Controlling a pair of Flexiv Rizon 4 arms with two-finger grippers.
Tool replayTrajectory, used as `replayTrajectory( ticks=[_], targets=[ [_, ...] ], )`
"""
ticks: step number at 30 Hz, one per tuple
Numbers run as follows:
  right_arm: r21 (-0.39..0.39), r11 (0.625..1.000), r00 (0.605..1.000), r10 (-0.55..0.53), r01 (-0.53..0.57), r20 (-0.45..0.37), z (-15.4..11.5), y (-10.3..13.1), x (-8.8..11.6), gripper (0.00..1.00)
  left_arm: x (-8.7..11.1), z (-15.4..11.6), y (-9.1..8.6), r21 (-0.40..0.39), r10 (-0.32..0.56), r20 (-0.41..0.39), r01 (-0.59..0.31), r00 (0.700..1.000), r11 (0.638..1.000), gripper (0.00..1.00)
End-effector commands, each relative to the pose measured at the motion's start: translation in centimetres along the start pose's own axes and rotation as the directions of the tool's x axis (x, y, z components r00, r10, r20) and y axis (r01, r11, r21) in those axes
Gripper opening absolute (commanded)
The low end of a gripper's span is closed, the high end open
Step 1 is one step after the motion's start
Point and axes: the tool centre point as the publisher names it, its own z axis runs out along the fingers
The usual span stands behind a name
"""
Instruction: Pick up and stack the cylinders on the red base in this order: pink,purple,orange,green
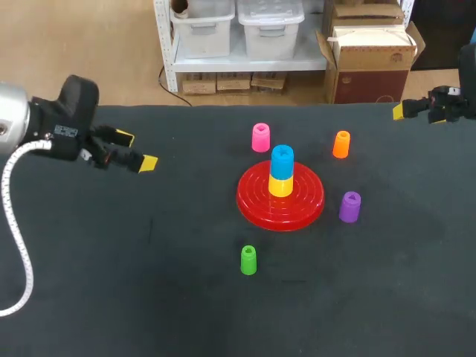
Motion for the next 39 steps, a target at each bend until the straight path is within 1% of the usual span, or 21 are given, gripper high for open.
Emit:
replayTrajectory(
  ticks=[1, 3, 6, 12, 15, 24, 29, 39],
  targets=[
    [0.001, 1.000, 1.000, -0.001, 0.001, -0.001, -0.1, 0.0, 0.0, 1.00, 0.4, 0.7, 1.2, 0.285, 0.235, 0.005, -0.227, 0.972, 0.931, 1.00],
    [0.001, 1.000, 1.000, -0.001, 0.001, -0.001, -0.1, 0.0, 0.0, 1.00, 0.5, 1.1, 1.9, 0.254, 0.230, -0.013, -0.219, 0.973, 0.942, 1.00],
    [0.001, 1.000, 1.000, -0.001, 0.001, -0.001, -0.1, 0.0, 0.0, 1.00, 0.7, 1.2, 2.6, 0.227, 0.225, -0.025, -0.214, 0.974, 0.950, 1.00],
    [0.001, 1.000, 1.000, -0.001, 0.001, -0.001, -0.1, 0.0, 0.0, 1.00, 1.3, 1.4, 3.7, 0.199, 0.202, -0.053, -0.188, 0.978, 0.962, 1.00],
    [0.001, 1.000, 1.000, -0.001, 0.001, -0.001, -0.1, 0.0, 0.0, 1.00, 1.5, 1.3, 3.9, 0.185, 0.184, -0.056, -0.171, 0.981, 0.968, 1.00],
    [0.001, 1.000, 1.000, -0.001, 0.001, -0.001, -0.1, 0.0, 0.0, 1.00, 2.4, 0.7, 3.9, 0.153, 0.187, -0.061, -0.176, 0.981, 0.972, 1.00],
    [0.001, 1.000, 1.000, -0.001, 0.001, -0.001, -0.1, 0.0, 0.0, 1.00, 2.8, 0.8, 4.2, 0.113, 0.176, -0.071, -0.167, 0.982, 0.979, 1.00],
    [0.001, 1.000, 1.000, -0.001, 0.001, -0.001, -0.1, 0.0, 0.0, 1.00, 2.7, 1.0, 4.3, 0.087, 0.175, -0.071, -0.169, 0.982, 0.982, 1.00]
  ],
)
